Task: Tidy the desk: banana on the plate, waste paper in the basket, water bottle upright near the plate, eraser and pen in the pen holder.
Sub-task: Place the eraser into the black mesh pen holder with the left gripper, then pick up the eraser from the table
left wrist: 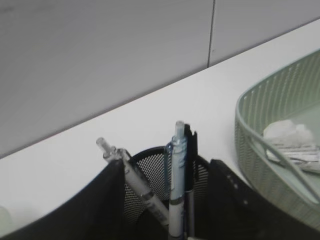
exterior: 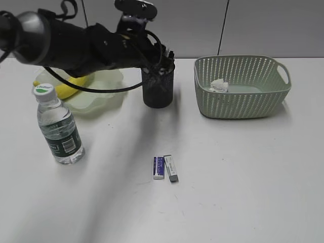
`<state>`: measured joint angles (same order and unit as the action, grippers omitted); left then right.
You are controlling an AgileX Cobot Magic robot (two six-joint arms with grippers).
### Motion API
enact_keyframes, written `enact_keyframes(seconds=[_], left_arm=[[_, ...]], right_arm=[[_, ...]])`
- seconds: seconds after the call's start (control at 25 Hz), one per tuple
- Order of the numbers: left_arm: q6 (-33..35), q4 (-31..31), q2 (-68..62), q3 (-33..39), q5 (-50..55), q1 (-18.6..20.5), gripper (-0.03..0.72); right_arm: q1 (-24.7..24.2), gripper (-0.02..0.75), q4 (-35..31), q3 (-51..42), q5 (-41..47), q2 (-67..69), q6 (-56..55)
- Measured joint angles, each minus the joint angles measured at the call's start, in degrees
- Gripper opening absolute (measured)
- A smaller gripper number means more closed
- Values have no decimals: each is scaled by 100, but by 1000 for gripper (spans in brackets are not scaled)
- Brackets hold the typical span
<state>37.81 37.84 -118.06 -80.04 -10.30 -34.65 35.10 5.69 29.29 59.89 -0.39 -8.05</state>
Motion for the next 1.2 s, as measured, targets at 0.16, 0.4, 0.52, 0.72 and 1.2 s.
enact_keyframes(seconds=[0.16, 0.4, 0.52, 0.72, 1.2], left_arm=[[0, -32, 832, 0, 614, 82, 403], [-34, -313, 2470, -38, 2652, 727, 403], [-399, -555, 3242, -38, 3947, 1250, 403], [-1354, -1853, 4498, -41, 6008, 2073, 403], [-2808, -3064, 8367, 2754, 6862, 2235, 403]], right_arm=[[0, 215, 0, 0, 0, 0, 0], [0, 215, 0, 0, 0, 0, 0], [0, 216, 0, 0, 0, 0, 0], [0, 216, 0, 0, 0, 0, 0], [0, 215, -114, 0, -4, 0, 0]])
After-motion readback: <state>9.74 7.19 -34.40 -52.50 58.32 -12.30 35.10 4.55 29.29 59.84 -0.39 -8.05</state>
